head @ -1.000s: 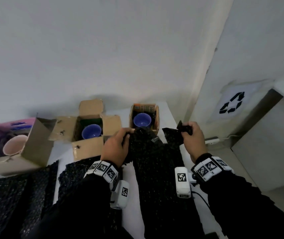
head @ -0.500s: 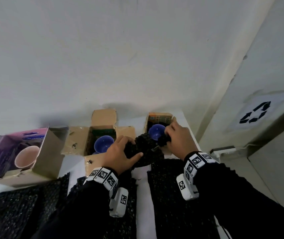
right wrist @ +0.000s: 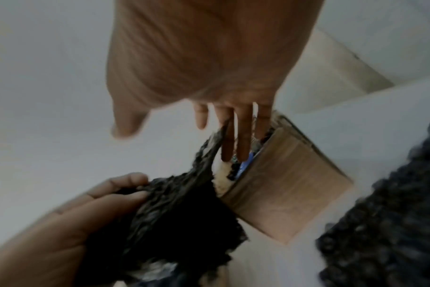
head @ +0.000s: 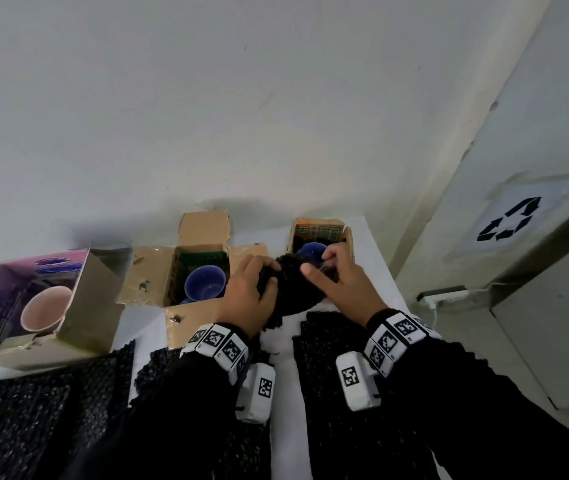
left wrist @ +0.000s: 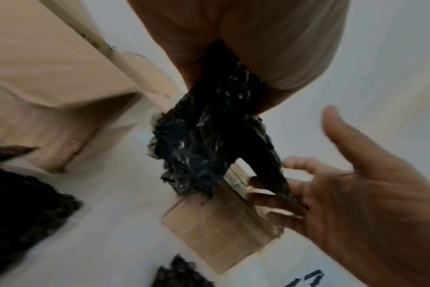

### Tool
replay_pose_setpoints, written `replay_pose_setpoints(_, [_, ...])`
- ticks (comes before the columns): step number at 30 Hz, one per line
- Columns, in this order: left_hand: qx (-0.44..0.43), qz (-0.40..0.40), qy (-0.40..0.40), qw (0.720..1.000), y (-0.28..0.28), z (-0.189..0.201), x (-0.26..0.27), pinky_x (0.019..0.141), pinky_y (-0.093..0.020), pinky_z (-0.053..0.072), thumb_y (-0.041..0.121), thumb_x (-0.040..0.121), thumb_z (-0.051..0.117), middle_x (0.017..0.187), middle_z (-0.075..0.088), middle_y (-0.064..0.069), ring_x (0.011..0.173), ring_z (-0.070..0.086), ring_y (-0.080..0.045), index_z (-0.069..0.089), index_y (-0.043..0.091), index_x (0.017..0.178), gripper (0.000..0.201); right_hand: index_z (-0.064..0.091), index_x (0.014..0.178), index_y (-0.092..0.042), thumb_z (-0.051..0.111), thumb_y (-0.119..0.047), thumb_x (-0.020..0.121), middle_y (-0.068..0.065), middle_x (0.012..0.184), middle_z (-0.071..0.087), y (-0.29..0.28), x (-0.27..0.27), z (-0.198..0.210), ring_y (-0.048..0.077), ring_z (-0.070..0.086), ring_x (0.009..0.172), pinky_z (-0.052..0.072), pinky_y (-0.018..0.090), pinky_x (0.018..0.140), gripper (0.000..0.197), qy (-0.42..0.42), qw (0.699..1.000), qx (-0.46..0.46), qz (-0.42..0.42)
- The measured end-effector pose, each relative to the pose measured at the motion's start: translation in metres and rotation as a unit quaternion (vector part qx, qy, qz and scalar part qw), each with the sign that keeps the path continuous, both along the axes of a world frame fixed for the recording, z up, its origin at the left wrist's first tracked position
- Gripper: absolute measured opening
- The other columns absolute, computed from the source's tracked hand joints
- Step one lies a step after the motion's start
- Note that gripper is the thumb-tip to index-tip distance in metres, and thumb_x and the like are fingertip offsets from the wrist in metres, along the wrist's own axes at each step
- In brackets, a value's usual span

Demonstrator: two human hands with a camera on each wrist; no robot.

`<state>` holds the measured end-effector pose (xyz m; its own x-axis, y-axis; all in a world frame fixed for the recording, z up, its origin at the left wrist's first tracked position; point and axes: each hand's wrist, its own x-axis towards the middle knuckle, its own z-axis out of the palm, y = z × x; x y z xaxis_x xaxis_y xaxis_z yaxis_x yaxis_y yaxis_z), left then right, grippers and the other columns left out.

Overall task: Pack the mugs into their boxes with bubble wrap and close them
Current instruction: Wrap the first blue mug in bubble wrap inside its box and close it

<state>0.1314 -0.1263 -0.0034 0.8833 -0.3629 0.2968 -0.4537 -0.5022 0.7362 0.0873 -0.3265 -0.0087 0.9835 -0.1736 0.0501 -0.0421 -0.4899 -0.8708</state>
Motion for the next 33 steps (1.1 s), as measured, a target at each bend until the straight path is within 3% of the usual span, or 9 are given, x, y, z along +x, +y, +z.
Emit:
replay_pose_setpoints(4, [-0.027, -0.031, -0.021, 0.999, -0.023, 0.013, -0.009, 0.087, -0.027, 0.045, 0.013, 0.087, 0.055, 0.098, 0.056, 0.003, 0.093, 0.053, -0.009, 0.057, 0.017, 0.099, 0.013, 0.052, 0.099, -0.020, 0.079, -0.023, 0.078, -0.003, 0.096, 0.061, -0.001, 0.001, -0.001, 0.014, 0.058, 0.086, 0.045, 0.025, 0.071, 0.034, 0.045, 0.998, 0.051, 0.001])
replay_pose_setpoints(8, [0.024, -0.031, 0.008, 0.999, -0.020, 0.017, -0.015, 0.071, -0.022, 0.049, 0.047, 0.080, 0.071, 0.089, 0.058, 0.008, 0.079, 0.057, -0.006, 0.050, 0.025, 0.113, 0.045, 0.062, 0.093, -0.024, 0.054, 0.005, 0.084, 0.002, 0.094, 0.066, -0.024, -0.004, 0.013, 0.023, 0.062, 0.089, 0.051, 0.038, 0.076, 0.031, 0.034, 0.994, 0.099, 0.001])
replay_pose_setpoints(10, [0.106, -0.065, 0.032, 0.992, -0.017, 0.017, -0.012, 0.073, -0.021, 0.047, 0.041, 0.078, 0.074, 0.086, 0.058, 0.008, 0.078, 0.057, -0.007, 0.050, 0.029, 0.125, 0.054, 0.067, 0.086, -0.022, 0.043, 0.012, 0.082, -0.001, 0.100, 0.068, -0.036, -0.006, 0.021, 0.015, 0.061, 0.098, 0.048, 0.032, 0.087, 0.042, 0.025, 0.996, 0.086, 0.008])
replay_pose_setpoints(15, [0.157, -0.115, 0.024, 0.981, -0.013, 0.009, -0.001, 0.089, -0.035, 0.047, 0.012, 0.079, 0.056, 0.107, 0.060, -0.003, 0.095, 0.058, -0.022, 0.065, 0.017, 0.110, 0.033, 0.074, 0.070, -0.013, 0.048, 0.004, 0.085, 0.001, 0.100, 0.073, -0.047, -0.011, 0.034, 0.012, 0.064, 0.100, 0.045, 0.027, 0.096, 0.034, 0.065, 0.990, 0.124, -0.003])
replay_pose_setpoints(17, [0.145, -0.095, 0.056, 0.983, -0.016, 0.011, 0.000, 0.082, -0.027, 0.046, 0.008, 0.080, 0.052, 0.092, 0.062, 0.000, 0.082, 0.058, -0.018, 0.055, 0.017, 0.110, 0.032, 0.072, 0.076, -0.015, 0.069, -0.017, 0.084, -0.004, 0.095, 0.071, -0.043, -0.015, 0.034, 0.011, 0.063, 0.093, 0.046, 0.021, 0.086, 0.010, 0.058, 0.991, 0.116, 0.017])
replay_pose_setpoints(19, [0.138, -0.071, 0.016, 0.988, -0.022, 0.014, 0.001, 0.069, -0.017, 0.042, 0.001, 0.079, 0.058, 0.080, 0.056, 0.010, 0.069, 0.052, -0.008, 0.052, 0.019, 0.110, 0.036, 0.063, 0.082, -0.020, 0.085, -0.037, 0.068, -0.007, 0.091, 0.063, -0.040, -0.014, 0.029, 0.008, 0.058, 0.085, 0.044, 0.021, 0.075, 0.031, 0.048, 0.998, 0.003, 0.051])
replay_pose_setpoints(26, [0.161, -0.084, -0.069, 0.981, -0.034, 0.015, 0.026, 0.065, -0.040, 0.051, 0.003, 0.071, 0.065, 0.104, 0.048, 0.002, 0.079, 0.057, -0.025, 0.056, 0.036, 0.099, 0.043, 0.064, 0.085, -0.025, 0.063, 0.008, 0.068, -0.015, 0.087, 0.052, -0.034, 0.010, 0.021, 0.015, 0.055, 0.080, 0.047, 0.029, 0.069, 0.037, -0.070, 0.989, -0.127, 0.020])
replay_pose_setpoints(29, [0.186, -0.102, -0.107, 0.971, -0.040, 0.022, 0.038, 0.060, -0.040, 0.054, 0.000, 0.070, 0.072, 0.112, 0.050, -0.006, 0.084, 0.057, -0.024, 0.067, 0.021, 0.094, 0.032, 0.068, 0.087, -0.021, 0.062, 0.010, 0.066, -0.008, 0.092, 0.046, -0.035, 0.020, 0.017, 0.017, 0.054, 0.081, 0.046, 0.027, 0.070, 0.038, -0.075, 0.978, -0.194, -0.001])
replay_pose_setpoints(33, [0.335, -0.142, -0.127, 0.923, -0.045, 0.012, 0.040, 0.077, -0.034, 0.049, 0.015, 0.080, 0.068, 0.124, 0.054, -0.002, 0.105, 0.054, -0.024, 0.071, 0.021, 0.105, 0.025, 0.070, 0.088, -0.019, 0.064, -0.005, 0.074, 0.000, 0.100, 0.052, -0.033, 0.024, 0.001, 0.023, 0.055, 0.085, 0.047, 0.032, 0.073, 0.021, -0.012, 0.962, -0.266, 0.054])
